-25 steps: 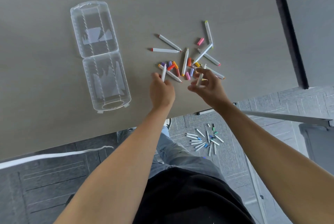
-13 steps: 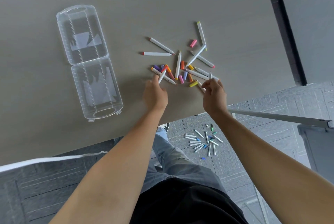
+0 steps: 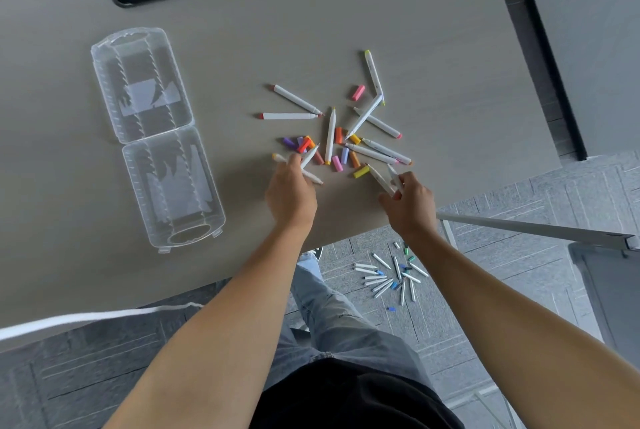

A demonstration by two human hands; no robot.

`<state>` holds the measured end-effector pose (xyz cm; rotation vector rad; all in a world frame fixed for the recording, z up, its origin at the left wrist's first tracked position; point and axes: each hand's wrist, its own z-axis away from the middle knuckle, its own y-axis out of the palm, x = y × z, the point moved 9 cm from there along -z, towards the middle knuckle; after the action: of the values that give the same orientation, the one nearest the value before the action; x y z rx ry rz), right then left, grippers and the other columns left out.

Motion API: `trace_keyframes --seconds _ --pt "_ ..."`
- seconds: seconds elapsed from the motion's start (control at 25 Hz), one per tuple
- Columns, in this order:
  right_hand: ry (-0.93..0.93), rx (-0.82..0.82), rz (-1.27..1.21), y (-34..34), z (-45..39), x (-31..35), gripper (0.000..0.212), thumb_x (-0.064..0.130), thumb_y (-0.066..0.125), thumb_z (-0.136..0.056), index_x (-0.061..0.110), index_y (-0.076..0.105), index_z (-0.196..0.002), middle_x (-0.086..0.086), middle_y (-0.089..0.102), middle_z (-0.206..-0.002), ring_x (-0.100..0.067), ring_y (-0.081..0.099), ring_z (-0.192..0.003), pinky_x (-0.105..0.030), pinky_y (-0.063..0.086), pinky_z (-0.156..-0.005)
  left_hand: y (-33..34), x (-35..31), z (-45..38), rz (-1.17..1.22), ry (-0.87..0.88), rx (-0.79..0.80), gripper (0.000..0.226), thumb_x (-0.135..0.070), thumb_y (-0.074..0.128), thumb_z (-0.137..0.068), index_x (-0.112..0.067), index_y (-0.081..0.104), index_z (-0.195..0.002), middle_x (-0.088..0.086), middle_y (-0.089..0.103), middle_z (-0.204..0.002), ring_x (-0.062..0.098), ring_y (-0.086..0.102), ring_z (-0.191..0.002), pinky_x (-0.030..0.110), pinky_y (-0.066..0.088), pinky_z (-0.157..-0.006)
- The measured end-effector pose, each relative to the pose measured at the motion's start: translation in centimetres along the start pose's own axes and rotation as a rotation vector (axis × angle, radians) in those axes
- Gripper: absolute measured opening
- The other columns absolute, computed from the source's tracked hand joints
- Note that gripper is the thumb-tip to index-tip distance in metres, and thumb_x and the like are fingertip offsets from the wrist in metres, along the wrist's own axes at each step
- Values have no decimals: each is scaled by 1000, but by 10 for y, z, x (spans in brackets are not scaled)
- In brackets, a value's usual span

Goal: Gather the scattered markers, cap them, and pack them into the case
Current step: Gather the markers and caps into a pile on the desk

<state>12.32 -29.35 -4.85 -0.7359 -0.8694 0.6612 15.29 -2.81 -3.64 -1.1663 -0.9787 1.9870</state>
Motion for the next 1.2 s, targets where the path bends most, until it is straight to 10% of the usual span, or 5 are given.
trace_keyframes --seconds 0.72,0.96,1.2 --pt "-117 -141 176 -28 -19 45 29 39 47 -103 14 47 -90 -7 55 -70 -34 49 -62 -35 32 -58 -15 -45 2 187 -70 -16 41 -43 52 -101 -6 65 -110 17 72 -103 37 67 -95 39 48 -74" --pt "-305 -94 141 -12 -45 67 16 20 43 -106 6 51 -109 -19 64 -107 -46 62 -84 -38 35 -60 -9 -59 -37 175 -104 -33 26 -31 47 -101 -9 60 -107 17 71 -109 38 63 -103 38 43 -75" --pt "-330 -99 240 -18 -48 71 18 32 56 -98 14 55 -99 -11 69 -94 -40 62 -77 -34 35 -59 3 -59 -43 187 -151 -36 20 -27 59 -96 -10 62 -106 15 73 -105 34 68 -100 39 51 -75"
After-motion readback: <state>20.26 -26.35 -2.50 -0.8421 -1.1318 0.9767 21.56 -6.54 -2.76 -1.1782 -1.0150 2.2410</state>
